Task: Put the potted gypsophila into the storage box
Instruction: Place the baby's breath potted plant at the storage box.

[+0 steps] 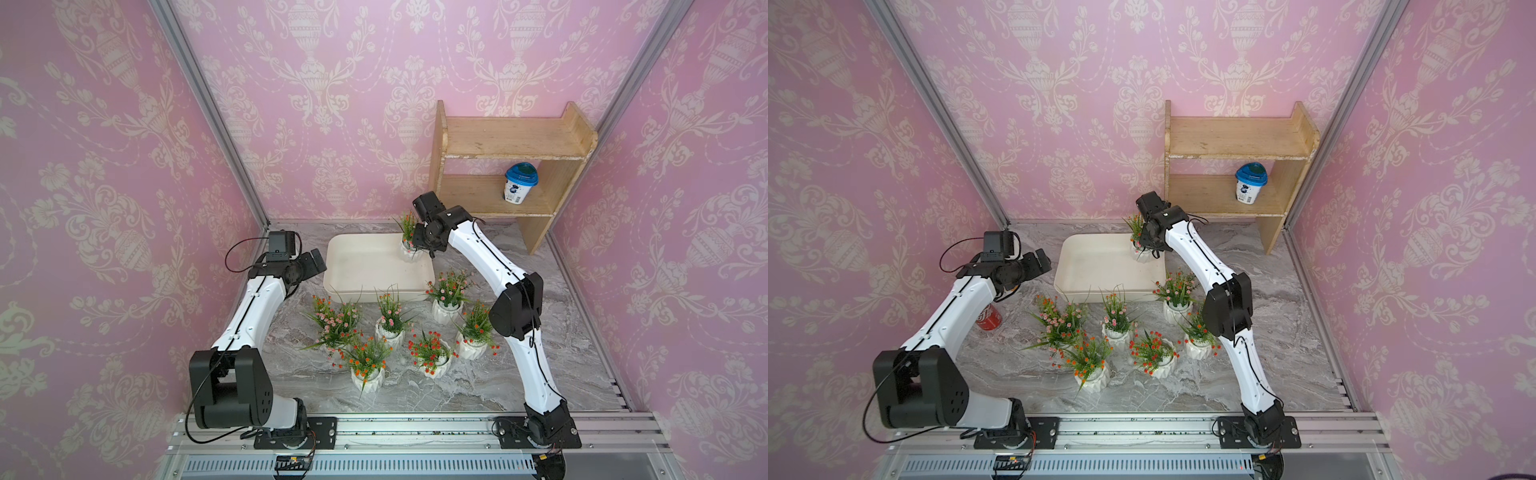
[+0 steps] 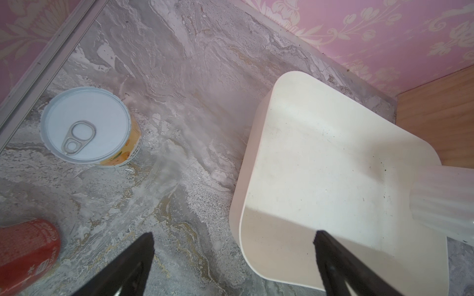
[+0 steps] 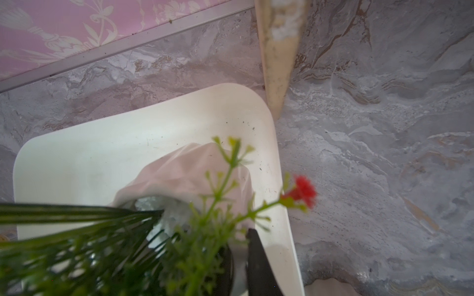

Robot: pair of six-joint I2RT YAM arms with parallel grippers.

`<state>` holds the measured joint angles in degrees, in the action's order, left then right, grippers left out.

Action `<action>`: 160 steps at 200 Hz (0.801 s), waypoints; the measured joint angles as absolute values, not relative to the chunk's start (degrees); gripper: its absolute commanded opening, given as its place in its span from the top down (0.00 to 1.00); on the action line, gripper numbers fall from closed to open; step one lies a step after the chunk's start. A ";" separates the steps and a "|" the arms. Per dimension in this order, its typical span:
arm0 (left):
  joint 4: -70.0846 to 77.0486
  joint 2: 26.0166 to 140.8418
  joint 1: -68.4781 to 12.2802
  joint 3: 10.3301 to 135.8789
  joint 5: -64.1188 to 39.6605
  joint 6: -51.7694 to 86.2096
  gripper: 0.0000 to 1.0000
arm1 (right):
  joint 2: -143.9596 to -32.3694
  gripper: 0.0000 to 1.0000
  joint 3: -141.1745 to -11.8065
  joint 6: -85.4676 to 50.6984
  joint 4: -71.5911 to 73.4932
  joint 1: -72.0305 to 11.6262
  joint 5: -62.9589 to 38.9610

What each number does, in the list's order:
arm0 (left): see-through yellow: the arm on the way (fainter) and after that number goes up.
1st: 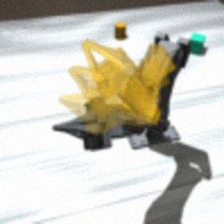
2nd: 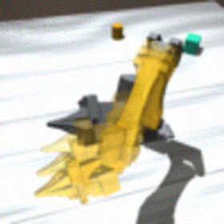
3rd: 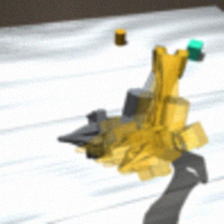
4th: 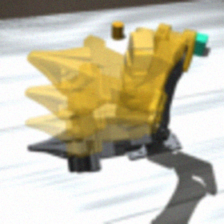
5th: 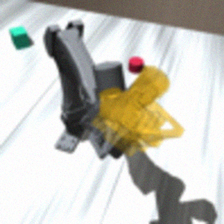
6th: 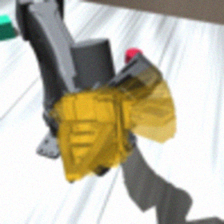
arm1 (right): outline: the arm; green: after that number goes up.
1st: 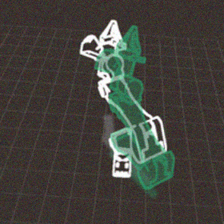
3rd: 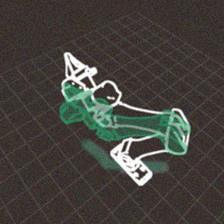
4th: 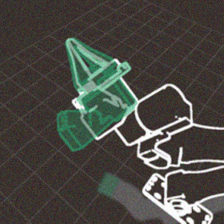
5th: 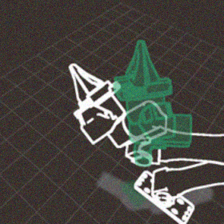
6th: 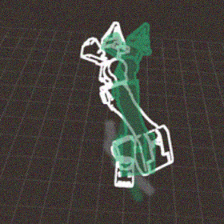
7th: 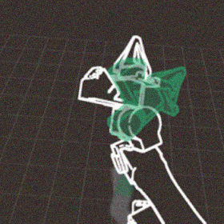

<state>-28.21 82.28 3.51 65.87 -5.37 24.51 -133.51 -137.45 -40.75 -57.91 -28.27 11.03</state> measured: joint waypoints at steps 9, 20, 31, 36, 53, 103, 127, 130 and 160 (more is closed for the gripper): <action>-28.27 82.30 3.51 65.87 -5.37 24.51 0.01 | -133.86 0.97 -137.38 -41.98 -57.25 -28.27 11.90; -28.38 82.30 3.51 65.89 -5.37 24.51 0.01 | -134.34 0.97 -137.38 -43.18 -56.51 -28.27 12.86; -28.45 82.30 3.51 65.89 -5.37 24.51 0.01 | -134.87 0.97 -137.38 -44.23 -55.86 -28.27 13.91; -28.45 82.30 3.51 65.87 -5.39 24.51 0.01 | -135.13 0.97 -137.38 -44.66 -55.68 -28.29 14.37; -28.45 82.35 3.51 65.93 -5.39 24.51 0.01 | -136.05 0.97 -137.38 -45.63 -54.98 -28.51 16.27; -28.47 82.81 3.51 66.22 -5.39 24.51 0.01 | -138.50 0.97 -137.38 -46.78 -53.43 -28.93 18.92; -28.53 83.02 3.53 66.41 -5.39 24.51 0.01 | -139.48 0.96 -137.38 -46.81 -52.73 -28.93 19.38; -28.51 83.05 3.51 66.41 -5.39 24.51 0.01 | -139.63 0.96 -137.40 -46.81 -52.73 -28.93 19.42; -28.62 83.05 3.53 66.52 -5.39 24.51 0.01 | -140.79 0.96 -137.40 -46.81 -52.66 -29.12 20.21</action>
<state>-28.62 83.05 3.53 66.52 -5.39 24.51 -140.79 -137.40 -46.81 -52.66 -29.12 20.21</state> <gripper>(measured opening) 0.992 0.121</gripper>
